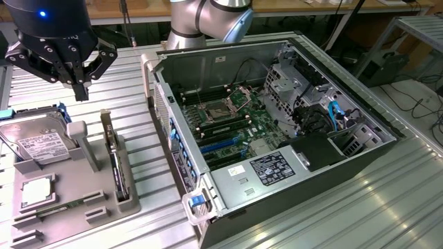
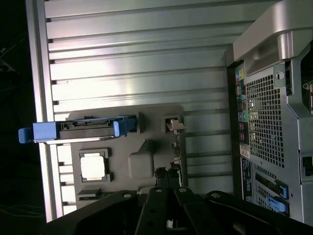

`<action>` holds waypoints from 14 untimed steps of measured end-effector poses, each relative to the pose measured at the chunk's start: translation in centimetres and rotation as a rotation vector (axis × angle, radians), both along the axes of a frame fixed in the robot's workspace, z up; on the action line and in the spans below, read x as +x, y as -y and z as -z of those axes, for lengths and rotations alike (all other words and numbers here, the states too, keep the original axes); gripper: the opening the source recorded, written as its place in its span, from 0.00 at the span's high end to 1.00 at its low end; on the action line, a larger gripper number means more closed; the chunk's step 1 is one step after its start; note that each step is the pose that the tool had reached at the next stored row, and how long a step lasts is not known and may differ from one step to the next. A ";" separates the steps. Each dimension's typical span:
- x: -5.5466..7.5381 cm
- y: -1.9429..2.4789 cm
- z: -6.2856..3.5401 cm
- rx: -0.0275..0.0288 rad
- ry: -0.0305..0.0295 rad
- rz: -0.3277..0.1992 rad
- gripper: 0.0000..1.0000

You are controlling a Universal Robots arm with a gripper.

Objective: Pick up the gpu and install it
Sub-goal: 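Reach for the gpu, then pick up the gpu and move the gpu toward the slot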

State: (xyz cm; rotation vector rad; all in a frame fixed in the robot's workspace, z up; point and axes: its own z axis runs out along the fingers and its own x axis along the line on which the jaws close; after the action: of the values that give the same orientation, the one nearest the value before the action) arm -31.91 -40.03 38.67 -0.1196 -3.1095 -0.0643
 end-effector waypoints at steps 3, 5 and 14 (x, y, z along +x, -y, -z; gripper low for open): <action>0.0 0.00 0.00 0.0000 0.0000 0.000 0.89; 0.0 0.00 0.00 0.0000 0.0000 0.000 0.89; 0.0 0.00 0.00 0.0000 0.0000 -0.001 0.46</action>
State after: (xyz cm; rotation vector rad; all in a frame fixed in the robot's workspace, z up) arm -31.91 -40.03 38.67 -0.1187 -3.1095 -0.0643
